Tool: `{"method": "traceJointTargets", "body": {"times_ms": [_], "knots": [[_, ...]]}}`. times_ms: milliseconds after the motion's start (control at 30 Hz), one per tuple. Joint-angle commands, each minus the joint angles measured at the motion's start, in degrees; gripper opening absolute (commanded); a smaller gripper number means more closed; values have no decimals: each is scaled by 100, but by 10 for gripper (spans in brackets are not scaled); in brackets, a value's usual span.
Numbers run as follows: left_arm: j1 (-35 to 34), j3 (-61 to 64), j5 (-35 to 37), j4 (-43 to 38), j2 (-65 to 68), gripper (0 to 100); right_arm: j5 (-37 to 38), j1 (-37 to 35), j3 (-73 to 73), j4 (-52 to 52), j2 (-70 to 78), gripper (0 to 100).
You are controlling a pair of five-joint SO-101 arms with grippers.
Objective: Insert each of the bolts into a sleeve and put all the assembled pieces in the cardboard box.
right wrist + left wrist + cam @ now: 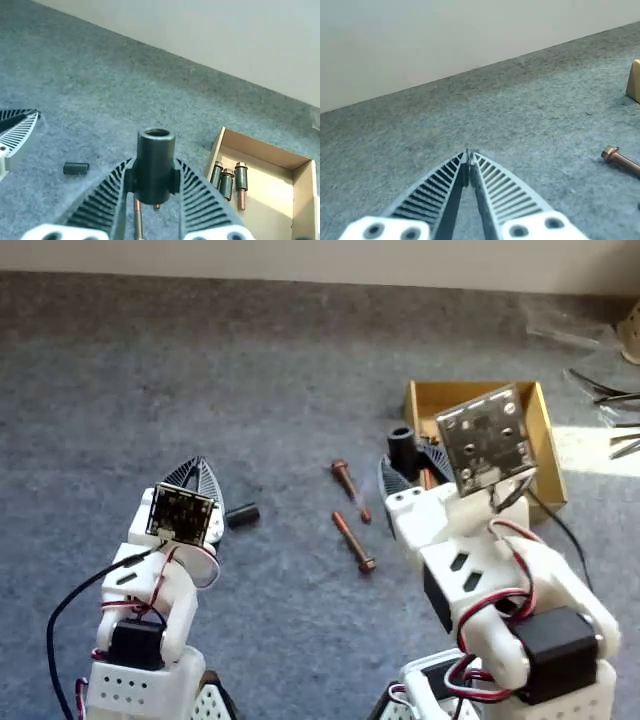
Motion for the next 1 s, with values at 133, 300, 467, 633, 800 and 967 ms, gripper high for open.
{"method": "traceJointTargets", "body": {"times_ms": [133,300,467,633,800,967], "knots": [[119,-831,-26,466,31,24,35,75,1807,-963,-901,3],[119,-1710,-35,1037,145,24,237,75,2985,-1613,-1385,3],[119,-2404,-35,1090,1341,24,237,57,3969,-2229,-2035,3],[251,-3178,-26,1081,2870,24,-132,242,4690,-2571,-2703,3],[796,-3969,677,1073,4101,24,-193,752,4980,-2571,-3029,3],[1367,-4593,1266,1064,5138,24,-193,804,5218,-2571,-3073,3]]}}
